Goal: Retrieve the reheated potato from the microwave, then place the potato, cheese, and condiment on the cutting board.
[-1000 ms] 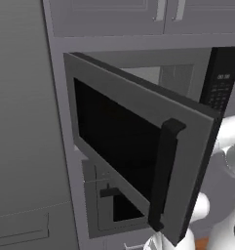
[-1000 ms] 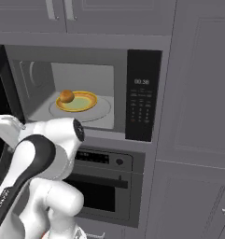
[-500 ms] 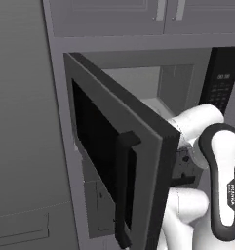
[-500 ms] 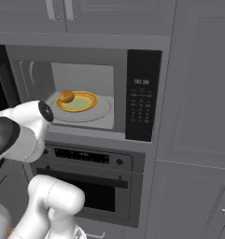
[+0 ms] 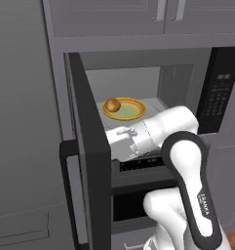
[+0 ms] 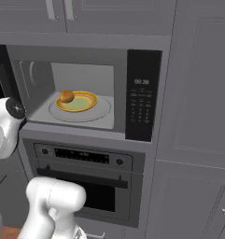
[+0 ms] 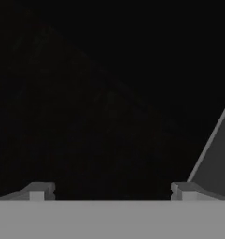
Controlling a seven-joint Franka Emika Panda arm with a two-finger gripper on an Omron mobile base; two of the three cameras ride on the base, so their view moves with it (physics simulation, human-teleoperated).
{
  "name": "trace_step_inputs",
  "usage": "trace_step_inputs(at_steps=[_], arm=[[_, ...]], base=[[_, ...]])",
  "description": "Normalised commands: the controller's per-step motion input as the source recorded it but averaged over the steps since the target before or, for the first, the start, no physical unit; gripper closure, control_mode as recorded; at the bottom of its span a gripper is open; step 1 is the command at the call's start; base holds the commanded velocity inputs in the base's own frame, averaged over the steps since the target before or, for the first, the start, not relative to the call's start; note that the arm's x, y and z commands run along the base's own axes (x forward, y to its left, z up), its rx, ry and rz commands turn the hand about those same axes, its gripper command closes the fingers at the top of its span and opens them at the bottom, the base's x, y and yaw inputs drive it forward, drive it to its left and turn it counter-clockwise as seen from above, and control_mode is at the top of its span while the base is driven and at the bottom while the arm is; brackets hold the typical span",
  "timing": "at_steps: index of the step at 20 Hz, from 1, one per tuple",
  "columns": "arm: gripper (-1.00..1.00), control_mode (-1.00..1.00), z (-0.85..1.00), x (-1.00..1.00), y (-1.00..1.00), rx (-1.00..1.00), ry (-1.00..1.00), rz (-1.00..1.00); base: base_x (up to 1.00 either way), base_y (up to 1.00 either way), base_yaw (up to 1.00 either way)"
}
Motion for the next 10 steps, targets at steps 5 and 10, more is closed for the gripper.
trace_step_inputs(at_steps=[5,10], arm=[[-1.00,-1.00,-0.01,0.14,-0.10,-0.01,-0.01,-0.16],[-1.00,-1.00,0.01,0.16,-0.52,-0.03,0.00,-0.16]], base=[[0.00,0.00,0.00],[0.00,0.00,0.00]])
